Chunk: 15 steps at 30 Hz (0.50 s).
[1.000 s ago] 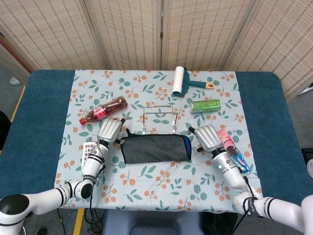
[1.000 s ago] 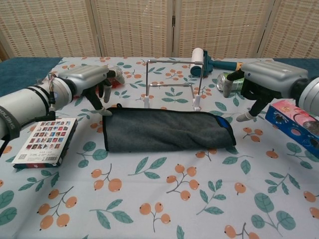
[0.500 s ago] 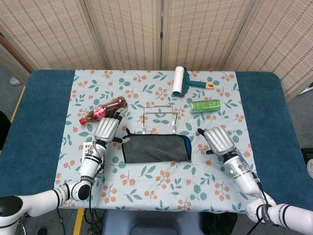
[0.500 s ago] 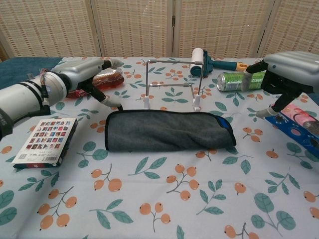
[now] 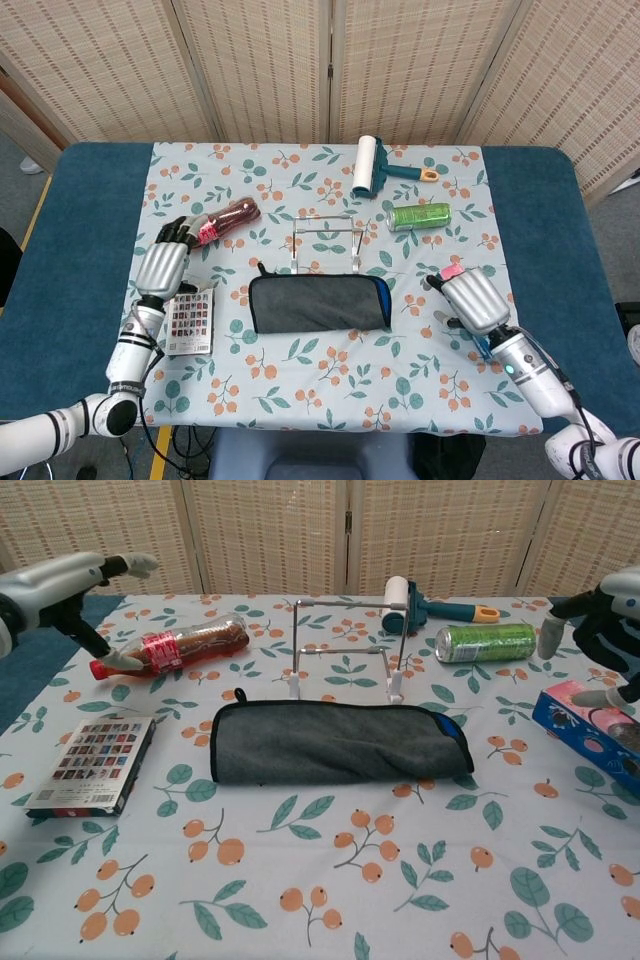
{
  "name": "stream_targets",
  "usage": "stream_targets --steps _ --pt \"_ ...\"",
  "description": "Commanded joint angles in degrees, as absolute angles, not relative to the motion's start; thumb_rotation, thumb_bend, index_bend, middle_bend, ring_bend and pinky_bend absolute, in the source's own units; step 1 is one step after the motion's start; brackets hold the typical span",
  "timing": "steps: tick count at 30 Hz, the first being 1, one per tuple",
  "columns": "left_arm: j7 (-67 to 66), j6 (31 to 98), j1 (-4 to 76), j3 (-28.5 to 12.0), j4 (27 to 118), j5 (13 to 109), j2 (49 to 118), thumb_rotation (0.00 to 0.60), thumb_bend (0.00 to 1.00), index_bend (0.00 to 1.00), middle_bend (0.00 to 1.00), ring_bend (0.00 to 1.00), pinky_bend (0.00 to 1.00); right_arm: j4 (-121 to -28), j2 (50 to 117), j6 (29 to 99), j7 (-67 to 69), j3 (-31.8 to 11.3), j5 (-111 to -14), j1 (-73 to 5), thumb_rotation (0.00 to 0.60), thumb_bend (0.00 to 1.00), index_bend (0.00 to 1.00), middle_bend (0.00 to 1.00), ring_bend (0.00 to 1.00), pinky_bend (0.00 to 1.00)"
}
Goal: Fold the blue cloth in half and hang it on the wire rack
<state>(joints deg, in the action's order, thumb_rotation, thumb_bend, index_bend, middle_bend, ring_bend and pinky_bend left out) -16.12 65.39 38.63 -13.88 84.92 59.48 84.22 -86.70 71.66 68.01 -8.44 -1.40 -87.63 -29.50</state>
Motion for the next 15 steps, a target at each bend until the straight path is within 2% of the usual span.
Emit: stream_targets --steps 1,8,15 --pt "-14.5 68.6 35.1 -12.3 88.4 61.9 80.1 0.6 0.09 0.02 0.0 0.0 0.1 -85.7 70.8 69.1 -6.8 -0.5 -89.5 -28.8 0.6 0.2 0.43 0.72 0.72 0.97" --pt "-12.1 74.2 29.6 -10.1 91.6 65.9 75.2 0.6 0.1 0.08 0.0 0.0 0.11 -83.5 70.1 70.9 -4.6 0.9 -93.2 -27.9 0.6 0.2 0.43 0.7 0.71 0.97" --pt "-11.9 77.5 25.3 -7.2 93.2 69.2 71.8 0.6 0.1 0.09 0.0 0.0 0.11 -80.9 71.0 71.4 -2.8 1.4 -96.3 -28.5 0.6 0.17 0.43 0.67 0.66 0.94"
